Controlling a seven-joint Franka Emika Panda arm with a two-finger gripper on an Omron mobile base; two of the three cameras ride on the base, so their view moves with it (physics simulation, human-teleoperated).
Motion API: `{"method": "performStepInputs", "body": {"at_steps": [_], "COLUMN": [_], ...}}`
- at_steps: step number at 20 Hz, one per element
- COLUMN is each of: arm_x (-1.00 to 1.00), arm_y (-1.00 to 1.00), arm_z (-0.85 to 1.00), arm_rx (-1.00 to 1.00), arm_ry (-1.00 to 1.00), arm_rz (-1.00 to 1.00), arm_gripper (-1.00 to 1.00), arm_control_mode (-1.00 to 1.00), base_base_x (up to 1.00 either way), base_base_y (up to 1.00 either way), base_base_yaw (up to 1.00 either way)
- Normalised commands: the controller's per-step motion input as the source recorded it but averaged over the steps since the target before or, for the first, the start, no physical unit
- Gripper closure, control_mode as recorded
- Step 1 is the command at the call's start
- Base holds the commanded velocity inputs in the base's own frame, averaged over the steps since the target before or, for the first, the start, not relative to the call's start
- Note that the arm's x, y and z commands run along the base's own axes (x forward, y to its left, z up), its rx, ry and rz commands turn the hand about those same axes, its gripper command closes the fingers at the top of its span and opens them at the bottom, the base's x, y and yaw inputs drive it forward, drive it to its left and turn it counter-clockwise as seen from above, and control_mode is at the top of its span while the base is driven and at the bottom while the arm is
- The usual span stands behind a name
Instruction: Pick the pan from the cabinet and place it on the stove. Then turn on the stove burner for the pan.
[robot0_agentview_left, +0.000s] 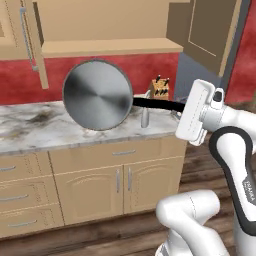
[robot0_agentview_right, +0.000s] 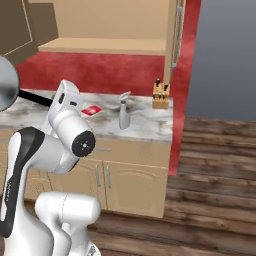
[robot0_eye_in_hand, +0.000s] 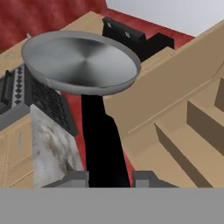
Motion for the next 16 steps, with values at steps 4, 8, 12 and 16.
{"method": "performStepInputs", "body": {"at_steps": [4,8,12,16], "arm_x": [0.0,0.0,0.0,0.0], "arm_y": [0.0,0.0,0.0,0.0], "arm_z": [0.0,0.0,0.0,0.0], "arm_rx": [0.0,0.0,0.0,0.0], "arm_ry": [0.0,0.0,0.0,0.0], "arm_rz": [0.0,0.0,0.0,0.0], "arm_gripper": [1.0,1.0,1.0,1.0], "arm_control_mode": [1.0,1.0,1.0,1.0], "base_base_x": [-0.8,-0.61,-0.39,-0.3], "base_base_y": [0.27,0.53,0.78,0.84], "base_base_yaw": [0.0,0.03,0.05,0.04]}}
